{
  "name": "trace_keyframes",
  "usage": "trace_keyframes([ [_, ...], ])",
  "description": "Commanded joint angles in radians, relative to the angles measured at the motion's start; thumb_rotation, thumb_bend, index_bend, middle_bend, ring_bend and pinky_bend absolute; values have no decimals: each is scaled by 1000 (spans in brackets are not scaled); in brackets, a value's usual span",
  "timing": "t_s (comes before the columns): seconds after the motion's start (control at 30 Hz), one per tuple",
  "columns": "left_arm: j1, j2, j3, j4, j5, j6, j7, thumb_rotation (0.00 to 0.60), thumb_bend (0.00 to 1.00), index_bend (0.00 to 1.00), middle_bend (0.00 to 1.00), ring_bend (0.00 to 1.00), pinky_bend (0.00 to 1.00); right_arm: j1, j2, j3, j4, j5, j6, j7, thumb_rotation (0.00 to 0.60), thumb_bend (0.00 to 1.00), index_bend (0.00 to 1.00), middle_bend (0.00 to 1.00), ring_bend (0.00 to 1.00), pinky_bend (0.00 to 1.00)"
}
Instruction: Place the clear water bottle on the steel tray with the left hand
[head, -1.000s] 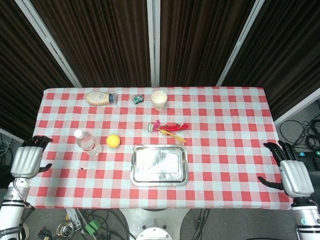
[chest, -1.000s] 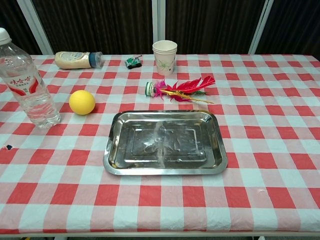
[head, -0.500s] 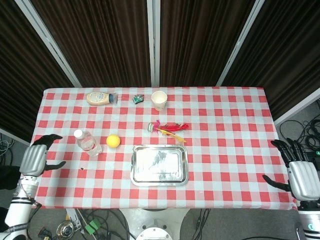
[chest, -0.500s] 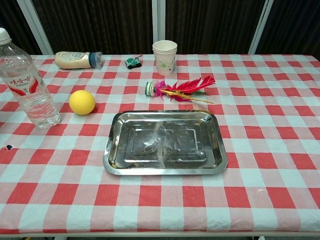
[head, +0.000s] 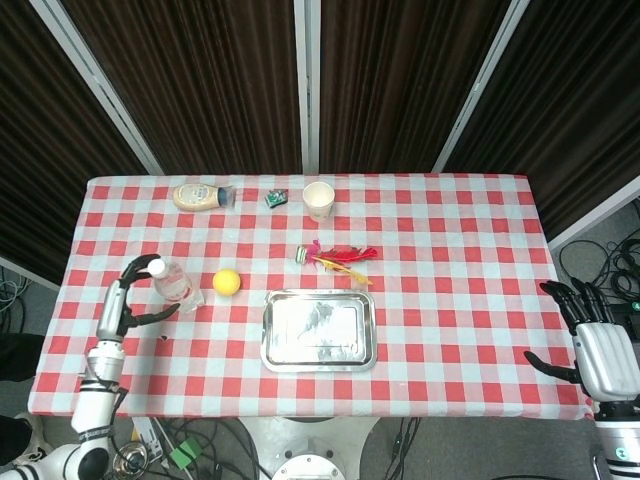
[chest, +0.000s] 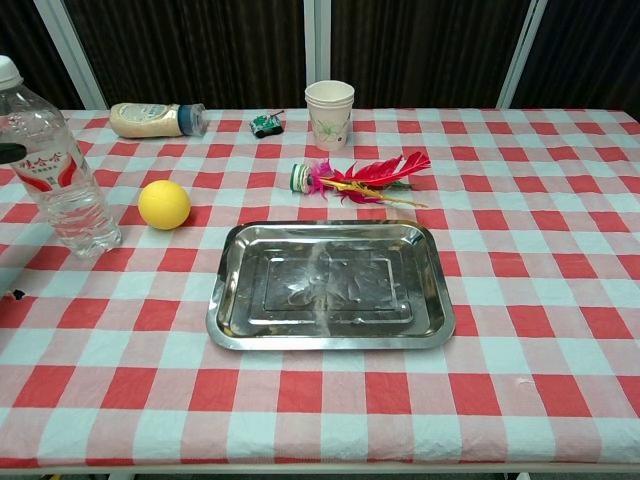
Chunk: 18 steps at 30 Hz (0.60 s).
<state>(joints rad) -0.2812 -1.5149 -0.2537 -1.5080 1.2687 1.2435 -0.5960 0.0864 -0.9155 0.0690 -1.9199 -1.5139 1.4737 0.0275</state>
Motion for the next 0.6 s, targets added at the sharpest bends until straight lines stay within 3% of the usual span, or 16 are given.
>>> trace_keyframes([
  [0.03, -19, -81, -23, 94, -18, 1, -39, 600, 89, 269, 298, 203, 255, 1, 0, -1, 0, -5, -1, 2, 600, 44, 150, 139, 0, 44],
  [0.33, -32, -147, -46, 177, -41, -15, -113, 600, 89, 270, 298, 203, 254, 8, -1, 1, 5, 11, -20, 4, 600, 44, 150, 139, 0, 44],
  [0.6, -48, -168, -27, 198, -19, -49, -143, 600, 89, 271, 311, 203, 256, 10, -3, 4, 8, 20, -25, 4, 600, 45, 150, 139, 0, 44],
])
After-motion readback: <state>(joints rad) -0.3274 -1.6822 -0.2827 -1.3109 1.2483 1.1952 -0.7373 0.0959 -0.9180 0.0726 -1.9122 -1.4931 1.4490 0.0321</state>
